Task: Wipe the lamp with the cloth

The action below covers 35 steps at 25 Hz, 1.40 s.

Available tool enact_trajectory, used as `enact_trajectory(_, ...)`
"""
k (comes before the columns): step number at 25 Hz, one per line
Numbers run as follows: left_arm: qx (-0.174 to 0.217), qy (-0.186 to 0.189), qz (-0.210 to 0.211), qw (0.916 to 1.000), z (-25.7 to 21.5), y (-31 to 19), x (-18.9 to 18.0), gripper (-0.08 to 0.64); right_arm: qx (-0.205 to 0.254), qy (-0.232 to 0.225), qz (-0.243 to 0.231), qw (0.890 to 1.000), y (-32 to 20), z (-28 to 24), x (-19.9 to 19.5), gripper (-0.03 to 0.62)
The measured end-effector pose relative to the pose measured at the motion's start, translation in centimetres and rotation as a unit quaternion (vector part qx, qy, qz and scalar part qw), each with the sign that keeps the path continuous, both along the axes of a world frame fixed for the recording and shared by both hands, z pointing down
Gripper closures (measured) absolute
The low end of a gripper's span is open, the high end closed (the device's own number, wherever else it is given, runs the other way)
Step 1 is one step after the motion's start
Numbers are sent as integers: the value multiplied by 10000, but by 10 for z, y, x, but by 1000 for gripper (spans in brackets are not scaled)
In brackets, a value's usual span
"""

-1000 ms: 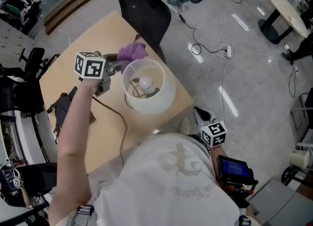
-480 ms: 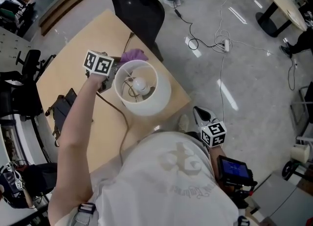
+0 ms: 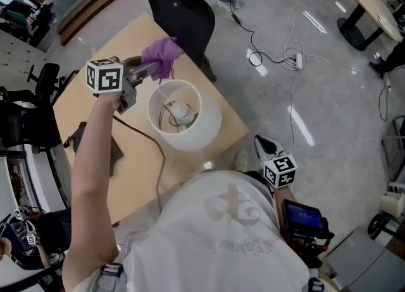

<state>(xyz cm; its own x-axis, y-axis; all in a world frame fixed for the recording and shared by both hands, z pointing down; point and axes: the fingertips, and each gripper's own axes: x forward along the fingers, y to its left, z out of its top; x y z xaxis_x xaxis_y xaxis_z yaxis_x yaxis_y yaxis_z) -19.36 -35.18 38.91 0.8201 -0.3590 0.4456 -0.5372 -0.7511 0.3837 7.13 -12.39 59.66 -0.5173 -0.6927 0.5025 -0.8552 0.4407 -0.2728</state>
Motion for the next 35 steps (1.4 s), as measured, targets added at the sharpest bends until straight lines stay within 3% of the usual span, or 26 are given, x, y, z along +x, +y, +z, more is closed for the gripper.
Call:
enact_trajectory(3, 44, 51, 407, 9991, -38, 17, 14, 482, 33, -46, -28, 10000, 1, -1, -2, 578)
enact_trajectory(5, -21, -124, 682, 9976, -46, 27, 24, 482, 55, -84, -32, 9999, 1, -1, -2, 578)
enact_trajectory(9, -326, -811, 1205, 9889, -24, 36, 45, 482, 58, -141, 0, 9999, 0, 1, -1, 578)
enact_trajectory(13, -846, -1224, 1448, 9782, 9, 31, 59, 482, -9, -186, 113, 9998, 1, 5, 9, 578)
enact_trajectory(21, -1711, -2114, 2141, 9382, 78, 39, 64, 480, -221, -206, 443, 9986, 8, 21, 32, 578)
enact_trajectory(27, -2131, -2801, 2178, 9103, 146, -9, 122, 480, -413, -338, 465, 9975, -34, 58, 113, 578)
enact_trajectory(32, -1830, -2841, 2134, 9167, 125, -33, 130, 482, -489, -357, 469, 9971, -44, 64, 122, 578)
enact_trajectory(33, -1651, -2933, 2242, 9146, 115, -32, 133, 482, -495, -353, 460, 9971, -43, 64, 121, 578)
enact_trajectory(35, -1269, -3285, 2537, 9009, 101, -26, 140, 482, -489, -353, 422, 9973, -42, 62, 119, 578)
